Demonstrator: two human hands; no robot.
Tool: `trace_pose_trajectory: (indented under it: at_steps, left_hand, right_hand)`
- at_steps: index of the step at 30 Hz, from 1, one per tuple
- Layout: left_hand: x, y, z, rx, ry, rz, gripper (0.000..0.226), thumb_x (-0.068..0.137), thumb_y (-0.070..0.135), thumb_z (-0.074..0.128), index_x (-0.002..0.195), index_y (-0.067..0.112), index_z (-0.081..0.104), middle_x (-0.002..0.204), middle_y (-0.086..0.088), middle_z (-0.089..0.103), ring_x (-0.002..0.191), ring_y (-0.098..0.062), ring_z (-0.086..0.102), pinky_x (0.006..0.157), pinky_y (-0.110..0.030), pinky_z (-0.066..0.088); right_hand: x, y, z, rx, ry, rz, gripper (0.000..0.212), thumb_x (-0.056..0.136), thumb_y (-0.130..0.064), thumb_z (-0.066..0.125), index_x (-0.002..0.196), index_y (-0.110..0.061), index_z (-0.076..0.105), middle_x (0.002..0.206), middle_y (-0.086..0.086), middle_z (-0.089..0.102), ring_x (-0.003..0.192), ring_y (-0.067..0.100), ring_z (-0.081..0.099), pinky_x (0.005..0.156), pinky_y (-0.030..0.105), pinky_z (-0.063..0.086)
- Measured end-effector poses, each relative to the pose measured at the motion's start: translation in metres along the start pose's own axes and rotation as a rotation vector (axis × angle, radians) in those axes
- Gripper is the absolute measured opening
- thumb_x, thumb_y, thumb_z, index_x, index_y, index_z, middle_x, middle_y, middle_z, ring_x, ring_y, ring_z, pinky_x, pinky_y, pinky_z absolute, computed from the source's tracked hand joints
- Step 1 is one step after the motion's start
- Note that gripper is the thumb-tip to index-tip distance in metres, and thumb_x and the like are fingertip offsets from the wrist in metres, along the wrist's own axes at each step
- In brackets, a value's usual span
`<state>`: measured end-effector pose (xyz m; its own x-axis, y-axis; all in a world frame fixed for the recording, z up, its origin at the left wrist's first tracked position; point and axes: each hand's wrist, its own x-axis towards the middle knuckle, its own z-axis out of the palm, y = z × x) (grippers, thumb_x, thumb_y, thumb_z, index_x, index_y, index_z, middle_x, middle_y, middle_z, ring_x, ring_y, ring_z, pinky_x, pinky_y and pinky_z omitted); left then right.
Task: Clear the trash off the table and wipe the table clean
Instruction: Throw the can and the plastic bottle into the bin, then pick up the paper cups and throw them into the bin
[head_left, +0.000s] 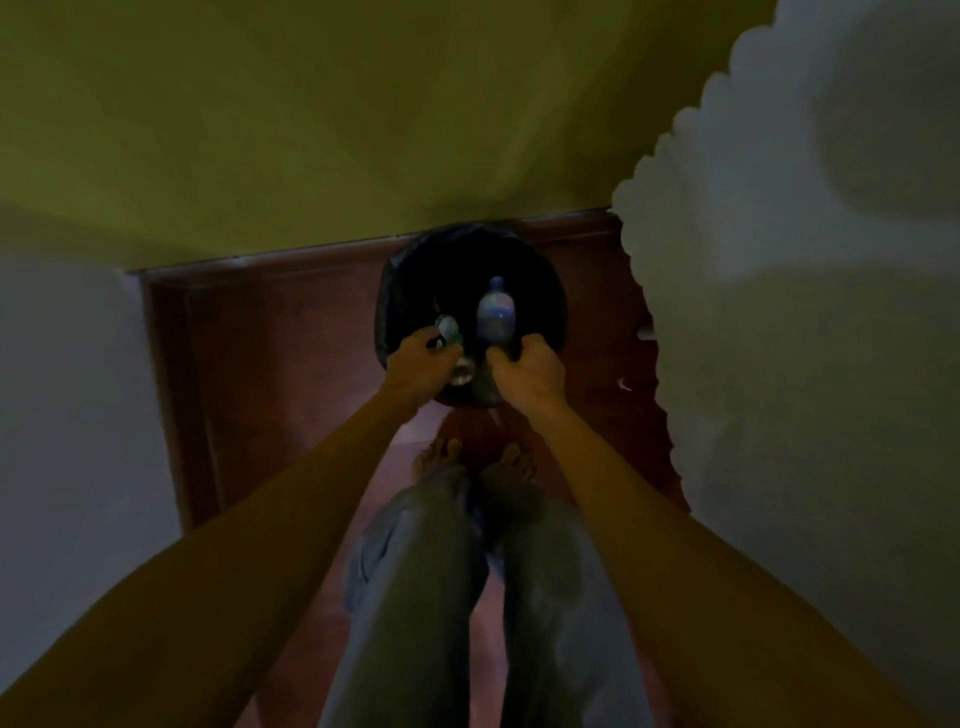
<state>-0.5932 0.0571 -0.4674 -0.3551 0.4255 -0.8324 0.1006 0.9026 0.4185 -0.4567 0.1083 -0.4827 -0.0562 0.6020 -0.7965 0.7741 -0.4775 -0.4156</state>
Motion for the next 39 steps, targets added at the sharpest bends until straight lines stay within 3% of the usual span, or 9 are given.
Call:
trace_pose_trajectory:
  at_steps: [2,7,16,20,23,29,32,35,39]
  left_hand:
    - [-0.003,0.005,-0.004,0.014,-0.001,0.003,0.051,0.097,0.027,0.059,0.145,0.014,0.047,0.112,-0.012,0.061,0.101,-0.032,0.062,0.093,-0.048,0.056]
    - [-0.056,0.029,-0.019,0.051,-0.050,0.051,0.053,0.096,0.020,0.057,0.148,0.015,0.045,0.131,-0.012,0.060,0.105,-0.030,0.060,0.096,-0.050,0.054]
    - [-0.211,0.098,-0.045,0.187,-0.095,0.334,0.044,0.099,0.018,0.057,0.142,0.015,0.054,0.140,-0.006,0.059,0.129,-0.020,0.056,0.109,-0.036,0.046]
    - [-0.270,0.129,-0.051,0.250,-0.133,0.464,0.040,0.098,0.019,0.059,0.138,0.017,0.058,0.134,-0.003,0.064,0.127,-0.016,0.058,0.107,-0.029,0.045]
    - [-0.310,0.150,-0.047,0.282,-0.215,0.563,0.041,0.099,0.019,0.059,0.139,0.016,0.057,0.138,-0.004,0.061,0.130,-0.016,0.056,0.111,-0.033,0.043]
    - [-0.381,0.177,-0.020,0.354,-0.369,0.708,0.036,0.098,0.021,0.057,0.134,0.021,0.061,0.132,0.002,0.065,0.123,-0.013,0.059,0.108,-0.039,0.047]
    - [-0.406,0.178,0.003,0.368,-0.453,0.761,0.034,0.098,0.023,0.058,0.131,0.023,0.063,0.128,0.002,0.066,0.118,-0.013,0.061,0.104,-0.042,0.051]
    - [-0.433,0.175,0.031,0.375,-0.512,0.804,0.028,0.096,0.028,0.059,0.124,0.030,0.067,0.124,0.004,0.067,0.115,-0.012,0.062,0.100,-0.042,0.053]
    - [-0.466,0.165,0.067,0.423,-0.632,0.841,0.028,0.095,0.033,0.059,0.121,0.033,0.068,0.120,0.010,0.068,0.113,-0.009,0.063,0.101,-0.041,0.053]
  right_hand:
    - [-0.008,-0.001,-0.004,-0.002,0.001,-0.015,0.044,0.099,-0.031,0.056,0.134,-0.005,0.049,0.131,0.016,0.056,0.114,0.031,0.057,0.080,0.031,0.043]
    - [-0.060,-0.007,-0.029,0.088,0.030,-0.006,0.031,0.101,-0.022,0.051,0.125,-0.002,0.057,0.124,0.018,0.061,0.110,0.032,0.059,0.081,0.031,0.044]
    - [-0.215,-0.046,-0.101,0.241,0.144,-0.111,0.025,0.106,-0.024,0.042,0.109,-0.006,0.060,0.092,0.005,0.059,0.075,0.018,0.052,0.067,0.030,0.037]
    - [-0.279,-0.056,-0.134,0.292,0.267,-0.153,0.025,0.105,-0.025,0.044,0.114,-0.009,0.060,0.097,0.004,0.062,0.084,0.019,0.056,0.068,0.028,0.038]
    - [-0.319,-0.052,-0.157,0.334,0.356,-0.159,0.027,0.104,-0.026,0.046,0.122,-0.011,0.060,0.106,0.005,0.065,0.093,0.019,0.059,0.073,0.025,0.038]
    - [-0.388,-0.015,-0.193,0.497,0.551,-0.085,0.023,0.102,-0.026,0.046,0.116,-0.016,0.060,0.097,-0.003,0.060,0.081,0.009,0.059,0.067,0.026,0.043]
    - [-0.418,0.018,-0.203,0.617,0.649,-0.024,0.023,0.100,-0.030,0.048,0.117,-0.022,0.060,0.111,-0.002,0.067,0.095,0.014,0.067,0.083,0.035,0.057]
    - [-0.443,0.051,-0.209,0.722,0.739,0.007,0.024,0.098,-0.031,0.053,0.119,-0.023,0.062,0.119,-0.002,0.066,0.101,0.016,0.068,0.091,0.040,0.057]
    - [-0.474,0.090,-0.220,0.867,0.844,0.038,0.024,0.099,-0.026,0.054,0.120,-0.018,0.063,0.112,-0.002,0.069,0.088,0.012,0.072,0.083,0.034,0.059]
